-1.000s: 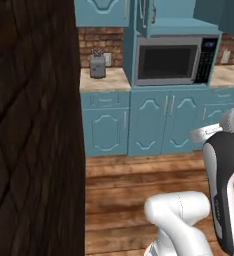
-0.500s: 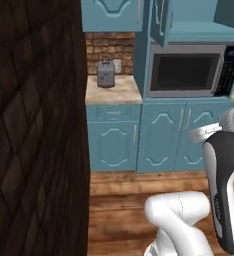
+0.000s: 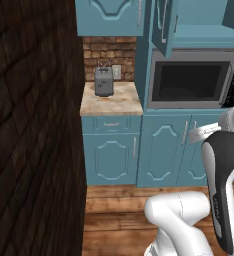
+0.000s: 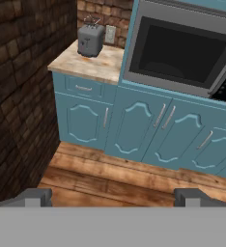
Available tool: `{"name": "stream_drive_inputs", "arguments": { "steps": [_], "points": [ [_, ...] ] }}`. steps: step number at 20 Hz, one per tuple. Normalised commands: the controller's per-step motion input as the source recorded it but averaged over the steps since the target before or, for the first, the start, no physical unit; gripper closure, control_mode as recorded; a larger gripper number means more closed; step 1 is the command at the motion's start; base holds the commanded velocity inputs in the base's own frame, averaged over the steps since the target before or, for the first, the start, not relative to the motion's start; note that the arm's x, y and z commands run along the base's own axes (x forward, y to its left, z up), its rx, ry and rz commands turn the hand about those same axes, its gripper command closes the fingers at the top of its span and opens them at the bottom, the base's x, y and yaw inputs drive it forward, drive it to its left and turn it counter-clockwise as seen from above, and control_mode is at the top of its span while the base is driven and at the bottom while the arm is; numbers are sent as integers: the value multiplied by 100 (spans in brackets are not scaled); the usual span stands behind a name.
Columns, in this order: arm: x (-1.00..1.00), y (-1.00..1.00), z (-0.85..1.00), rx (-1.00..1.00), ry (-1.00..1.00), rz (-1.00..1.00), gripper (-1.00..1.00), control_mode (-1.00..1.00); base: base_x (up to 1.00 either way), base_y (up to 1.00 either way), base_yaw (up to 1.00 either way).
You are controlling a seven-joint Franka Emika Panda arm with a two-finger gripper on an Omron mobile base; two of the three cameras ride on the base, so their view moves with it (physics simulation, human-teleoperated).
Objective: Get the candle and the liquor from the cabinet and move them to the dining counter.
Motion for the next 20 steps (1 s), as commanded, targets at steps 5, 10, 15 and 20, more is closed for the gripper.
{"name": "stream_drive_inputs", "arguments": {
  "steps": [5, 10, 15, 20],
  "points": [
    [0, 0, 0, 0, 0, 0, -100, 100, 41, -64, 7],
    [0, 0, 0, 0, 0, 0, -100, 100, 36, -72, 8],
    [0, 0, 0, 0, 0, 0, -100, 100, 45, -68, 7],
    [0, 0, 0, 0, 0, 0, -100, 100, 58, -58, 5]
  ]
}}
